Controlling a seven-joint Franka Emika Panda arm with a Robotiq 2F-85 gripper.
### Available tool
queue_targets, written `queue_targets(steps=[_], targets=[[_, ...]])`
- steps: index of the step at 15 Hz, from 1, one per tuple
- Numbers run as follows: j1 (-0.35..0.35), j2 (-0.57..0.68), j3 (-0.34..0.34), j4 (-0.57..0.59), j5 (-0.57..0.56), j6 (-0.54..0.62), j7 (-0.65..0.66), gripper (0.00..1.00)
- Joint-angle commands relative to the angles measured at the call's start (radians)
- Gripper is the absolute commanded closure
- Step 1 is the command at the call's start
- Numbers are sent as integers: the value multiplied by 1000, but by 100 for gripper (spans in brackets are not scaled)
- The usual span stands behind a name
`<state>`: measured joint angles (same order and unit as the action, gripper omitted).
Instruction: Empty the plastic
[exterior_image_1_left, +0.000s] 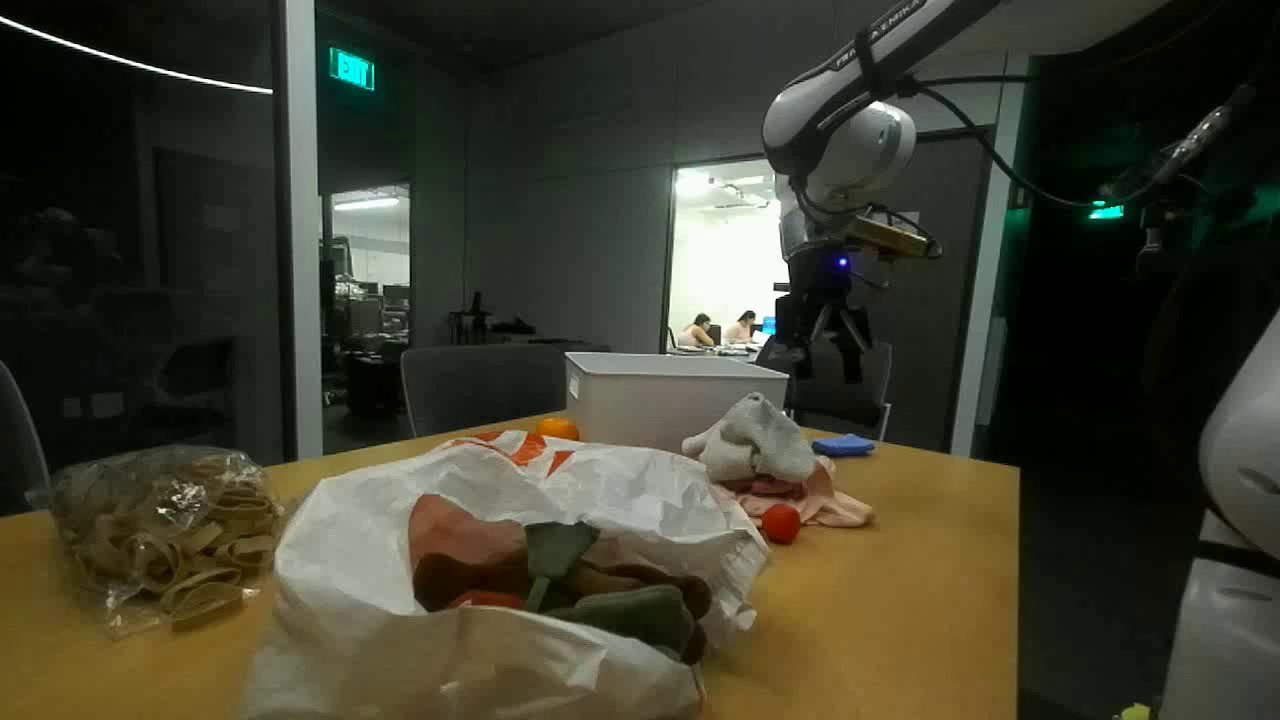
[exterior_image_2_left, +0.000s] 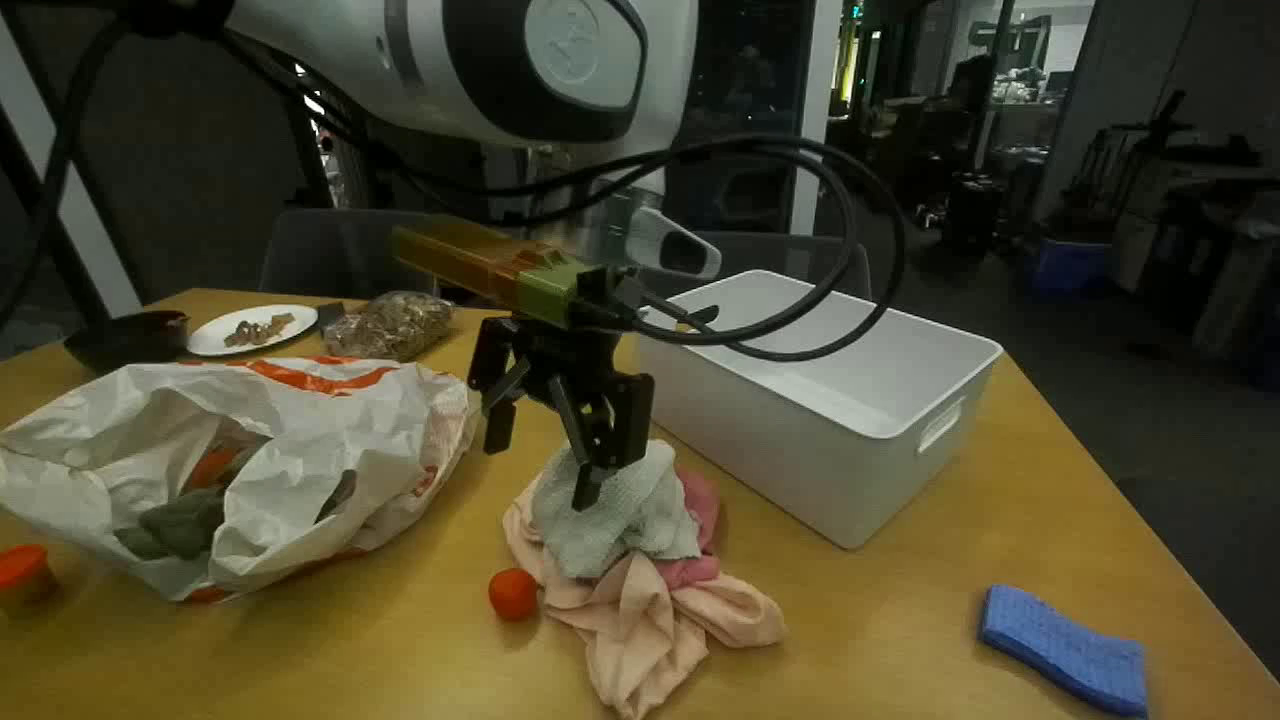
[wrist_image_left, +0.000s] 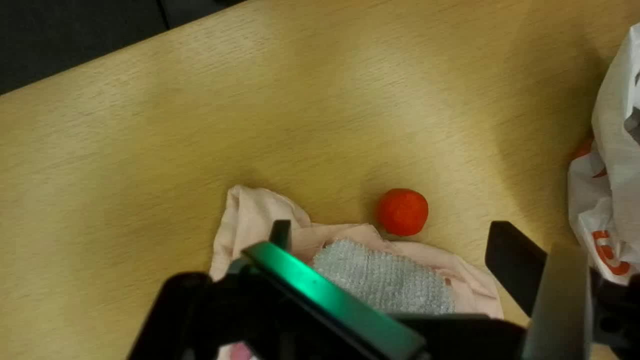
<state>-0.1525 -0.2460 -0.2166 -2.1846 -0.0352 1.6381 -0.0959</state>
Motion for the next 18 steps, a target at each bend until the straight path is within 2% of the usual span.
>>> queue_targets(steps=[1,12,15,18], targets=[[-8,1,7,4,2,-1,-2,0],[-8,-1,7,8,2,-1,-2,0],[23,-15,46,-51,-5,19,-8,0],[87,-73,123,-160,0,29,-30,0]])
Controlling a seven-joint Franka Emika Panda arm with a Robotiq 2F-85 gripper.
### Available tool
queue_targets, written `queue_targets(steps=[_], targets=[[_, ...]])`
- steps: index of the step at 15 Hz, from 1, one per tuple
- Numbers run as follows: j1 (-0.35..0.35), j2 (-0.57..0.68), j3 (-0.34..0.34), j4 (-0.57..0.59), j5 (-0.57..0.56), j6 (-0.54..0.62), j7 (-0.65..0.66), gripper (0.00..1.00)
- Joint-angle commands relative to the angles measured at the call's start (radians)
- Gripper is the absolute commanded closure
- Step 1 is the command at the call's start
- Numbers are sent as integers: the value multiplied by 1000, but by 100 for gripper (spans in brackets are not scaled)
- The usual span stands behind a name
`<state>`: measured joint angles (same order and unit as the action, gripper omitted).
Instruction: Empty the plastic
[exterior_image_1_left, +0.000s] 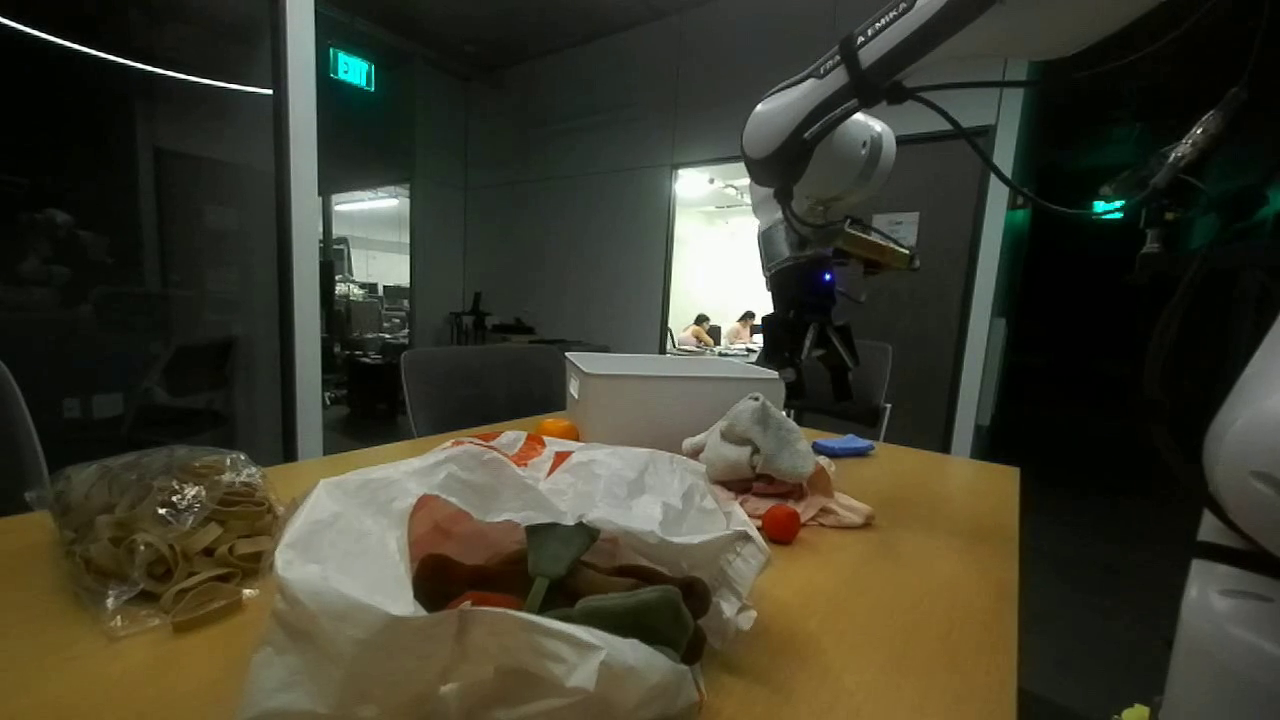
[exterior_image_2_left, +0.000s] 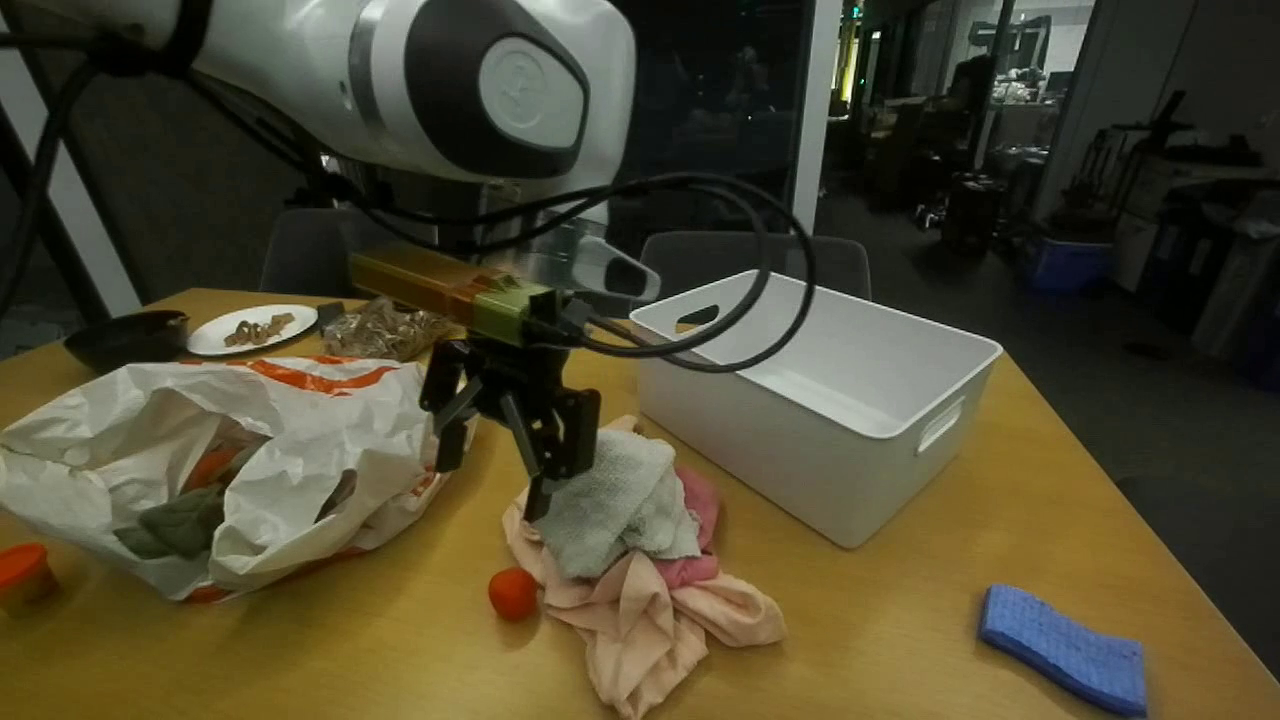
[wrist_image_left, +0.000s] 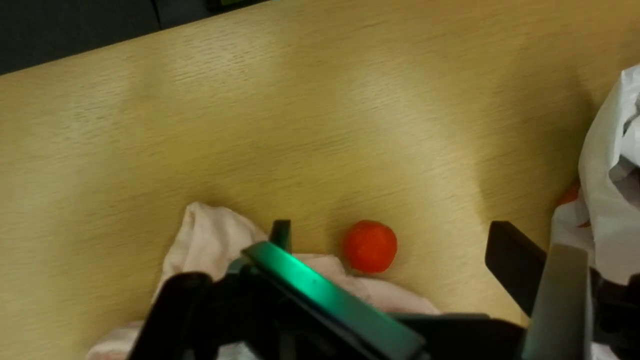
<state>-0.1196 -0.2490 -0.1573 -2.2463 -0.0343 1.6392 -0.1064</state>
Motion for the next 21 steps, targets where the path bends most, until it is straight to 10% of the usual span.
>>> queue_targets(steps=[1,8,21], targets=[[78,-80,91,-123,3,32,-22,0],[272,-195,287,-161,3,29,-19,0],[407,44,422,-51,208,53,60,0]])
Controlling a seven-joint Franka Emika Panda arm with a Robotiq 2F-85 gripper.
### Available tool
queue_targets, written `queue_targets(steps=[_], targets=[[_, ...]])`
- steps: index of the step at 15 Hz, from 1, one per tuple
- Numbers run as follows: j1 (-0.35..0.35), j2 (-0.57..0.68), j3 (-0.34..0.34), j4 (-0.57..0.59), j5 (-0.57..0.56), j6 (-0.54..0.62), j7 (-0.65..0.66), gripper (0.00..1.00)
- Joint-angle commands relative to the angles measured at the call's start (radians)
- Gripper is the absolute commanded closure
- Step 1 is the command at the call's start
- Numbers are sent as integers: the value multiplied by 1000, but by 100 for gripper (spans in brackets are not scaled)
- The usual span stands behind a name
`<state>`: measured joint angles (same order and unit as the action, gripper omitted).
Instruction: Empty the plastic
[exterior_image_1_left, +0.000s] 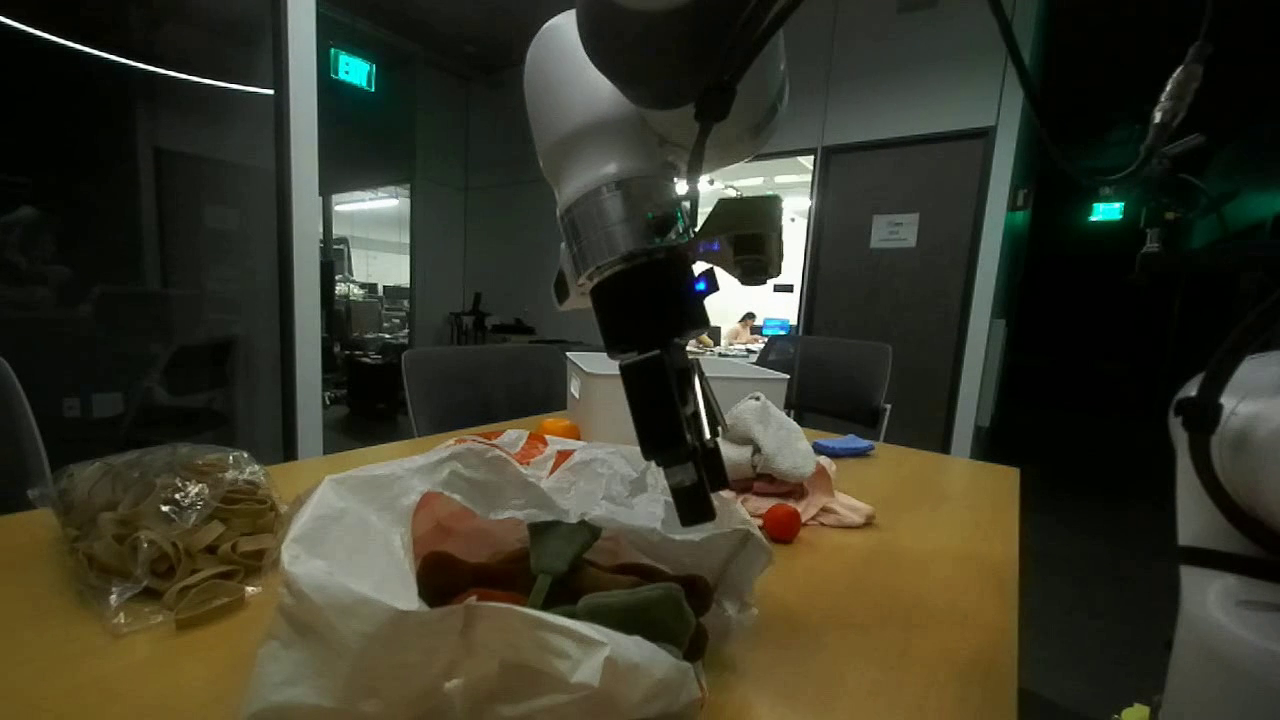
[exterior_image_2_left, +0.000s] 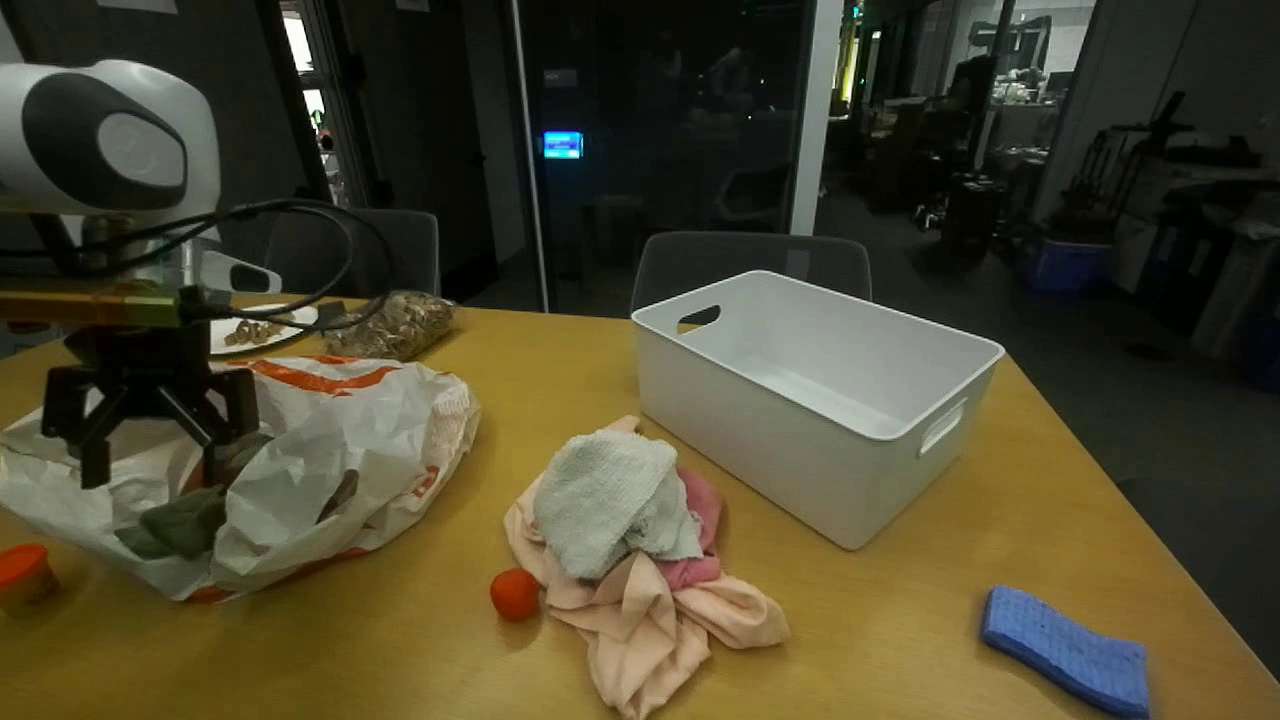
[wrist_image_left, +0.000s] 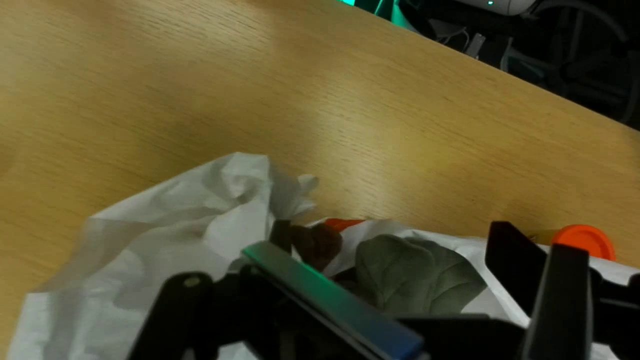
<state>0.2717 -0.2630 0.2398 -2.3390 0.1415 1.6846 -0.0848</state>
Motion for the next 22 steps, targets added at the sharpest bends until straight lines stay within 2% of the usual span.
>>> queue_targets(steps=[1,4,13,19,20,21,22], targets=[[18,75,33,43,40,24,52,0],[14,122,49,34,32,98,113,0],[-10,194,29,-3,-40,344,103,0],[-13,208,22,-70,-45,422,96,0],[-11,206,22,-77,-42,429,92,25],[-11,201,22,-84,-43,432,92,26],[-9,194,23,-89,-39,430,86,32]])
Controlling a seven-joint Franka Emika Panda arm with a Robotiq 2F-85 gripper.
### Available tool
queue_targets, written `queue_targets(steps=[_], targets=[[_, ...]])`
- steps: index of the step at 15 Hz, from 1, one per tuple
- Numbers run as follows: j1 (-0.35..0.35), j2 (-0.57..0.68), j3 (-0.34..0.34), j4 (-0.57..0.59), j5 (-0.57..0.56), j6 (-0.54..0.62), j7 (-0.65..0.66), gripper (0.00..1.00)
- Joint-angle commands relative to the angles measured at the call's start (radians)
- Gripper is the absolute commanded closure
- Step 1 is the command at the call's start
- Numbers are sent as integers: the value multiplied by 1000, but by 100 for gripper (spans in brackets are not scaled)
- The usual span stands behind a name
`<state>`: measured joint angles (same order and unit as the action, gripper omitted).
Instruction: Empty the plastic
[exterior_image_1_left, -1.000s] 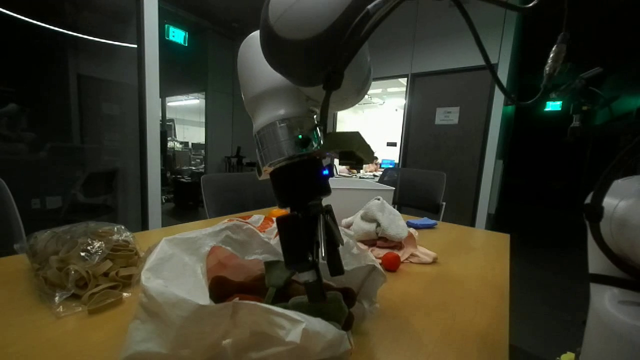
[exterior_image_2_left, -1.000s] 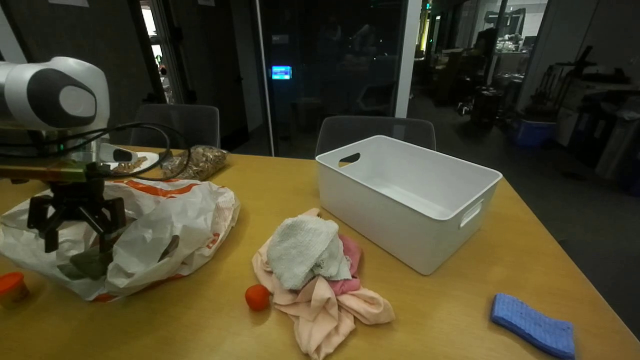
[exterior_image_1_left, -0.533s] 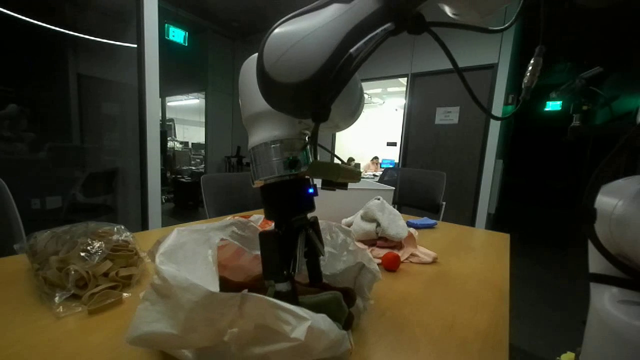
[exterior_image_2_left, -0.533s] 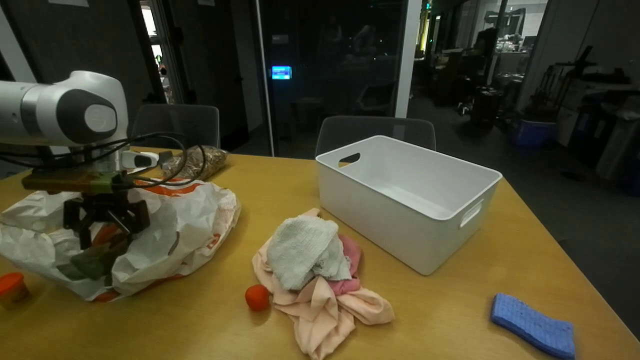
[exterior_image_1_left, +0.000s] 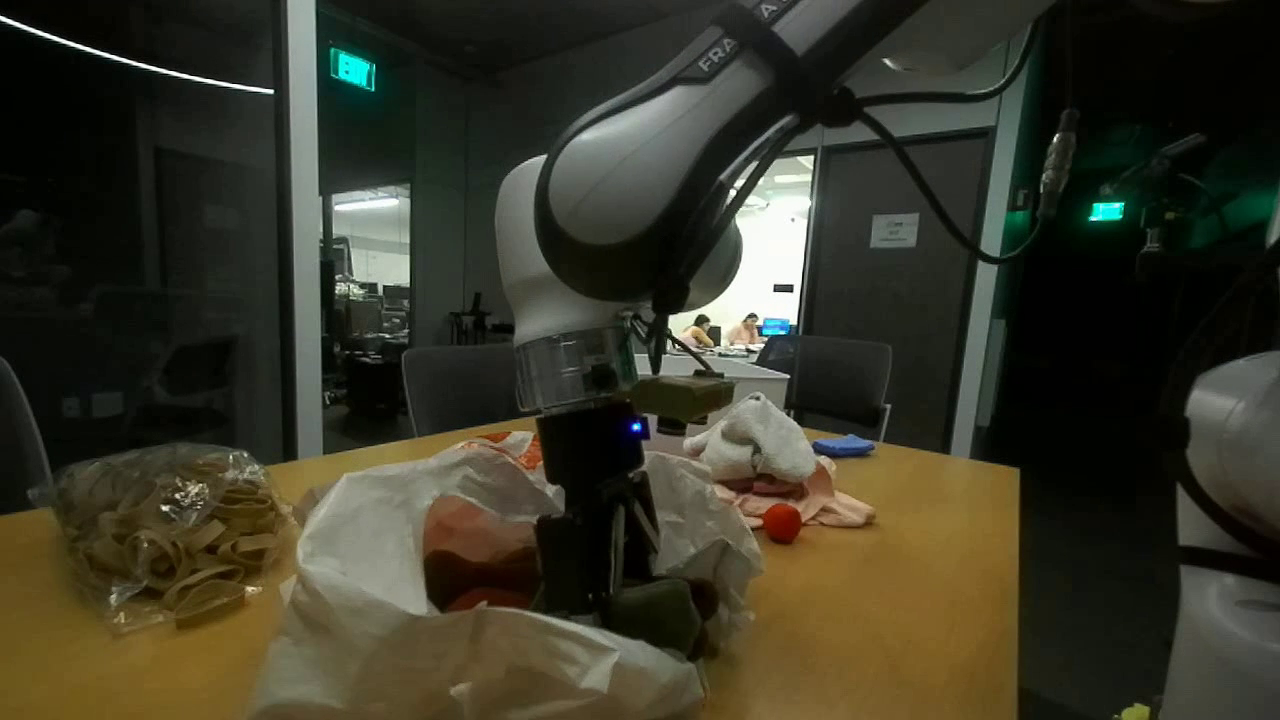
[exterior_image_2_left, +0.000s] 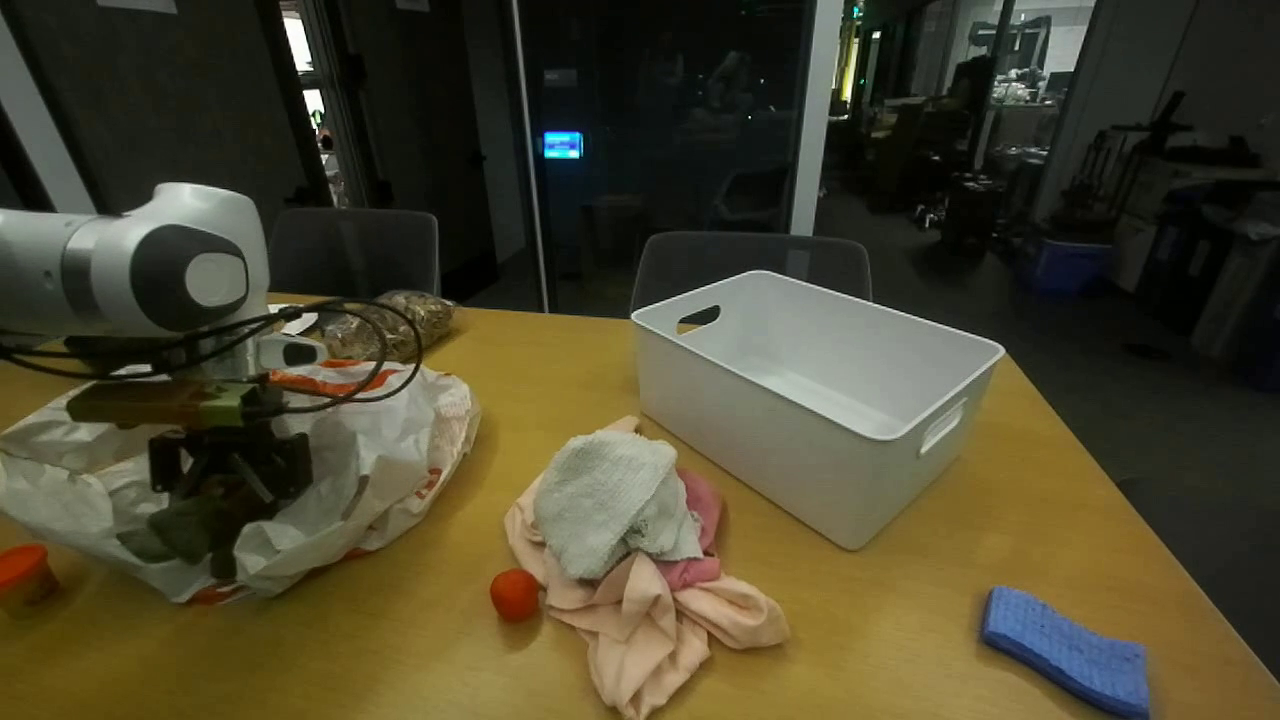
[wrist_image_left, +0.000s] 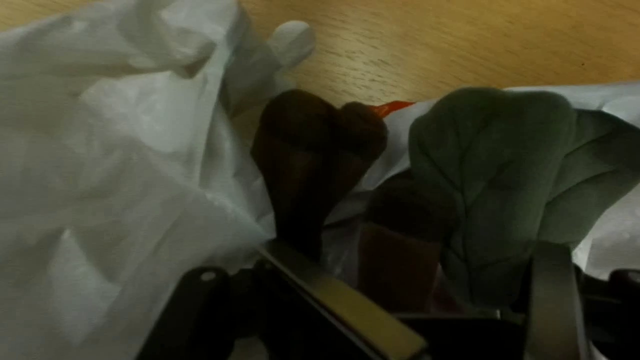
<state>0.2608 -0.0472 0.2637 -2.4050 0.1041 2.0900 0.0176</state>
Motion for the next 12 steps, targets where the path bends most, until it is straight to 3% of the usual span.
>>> queue_targets(steps=[1,5,8,10,12], targets=[[2,-25,0,-27,0,23,-15,42],[3,-43,1,-37,-4,16,-6,73],[-2,-60,4,-17,-84,-26,54,94],[-6,-79,-3,8,-108,-83,45,91],[-9,-102,-11,27,-105,-137,25,93]])
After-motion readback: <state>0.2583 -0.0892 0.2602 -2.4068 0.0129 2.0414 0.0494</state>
